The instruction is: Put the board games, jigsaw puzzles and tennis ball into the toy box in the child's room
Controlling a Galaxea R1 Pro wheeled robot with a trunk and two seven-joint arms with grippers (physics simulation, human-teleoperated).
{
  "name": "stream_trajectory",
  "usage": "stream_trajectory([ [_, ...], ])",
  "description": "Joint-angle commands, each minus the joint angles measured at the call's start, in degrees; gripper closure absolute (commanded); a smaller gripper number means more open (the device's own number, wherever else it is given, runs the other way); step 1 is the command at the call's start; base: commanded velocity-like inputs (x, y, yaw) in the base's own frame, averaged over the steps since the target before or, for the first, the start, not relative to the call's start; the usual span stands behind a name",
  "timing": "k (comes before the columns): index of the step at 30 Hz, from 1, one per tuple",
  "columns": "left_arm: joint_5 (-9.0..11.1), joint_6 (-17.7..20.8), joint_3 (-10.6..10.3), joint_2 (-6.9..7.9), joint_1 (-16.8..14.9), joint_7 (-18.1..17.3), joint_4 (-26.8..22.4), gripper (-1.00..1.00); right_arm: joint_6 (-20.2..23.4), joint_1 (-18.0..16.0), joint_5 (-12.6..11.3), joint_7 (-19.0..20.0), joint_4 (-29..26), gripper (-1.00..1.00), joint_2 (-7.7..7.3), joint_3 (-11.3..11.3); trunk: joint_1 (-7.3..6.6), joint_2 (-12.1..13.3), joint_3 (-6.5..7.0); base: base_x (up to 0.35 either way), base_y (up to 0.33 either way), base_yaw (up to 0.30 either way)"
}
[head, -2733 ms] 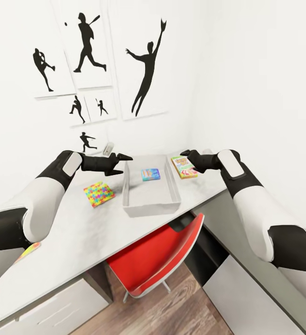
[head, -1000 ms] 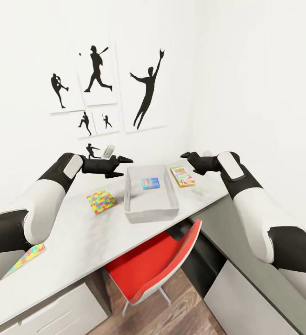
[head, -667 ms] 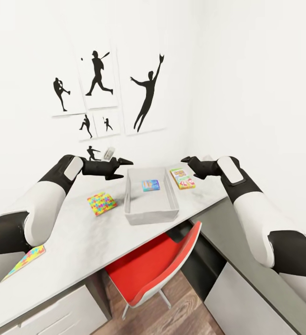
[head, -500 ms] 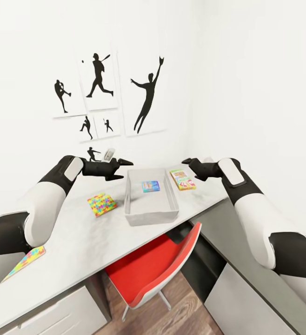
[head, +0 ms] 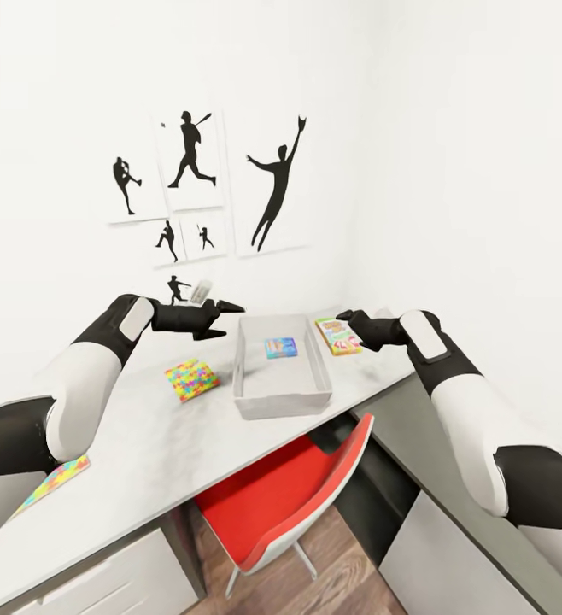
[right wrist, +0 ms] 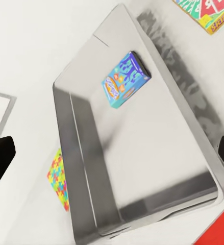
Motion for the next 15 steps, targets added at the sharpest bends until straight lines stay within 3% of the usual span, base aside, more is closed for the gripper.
stream_trajectory([
  [1, -0.6, 0.2, 0.4, 0.01, 0.3, -0.4, 0.0, -1.0, 0.0, 0.0, -0.6, -0.5, -0.1, -1.0, -0.08, 0.4, 0.04, -0.1, -0.03, 0.0, 0.0, 0.085],
  [15, -0.6, 0.0, 0.4, 0.04, 1.2, -0.3, 0.0, -1.0, -0.1, 0.2, -0.6, -0.5, -0.1, -1.0, -0.08, 0.4, 0.04, -0.1, 1.12, 0.0, 0.0, 0.079],
])
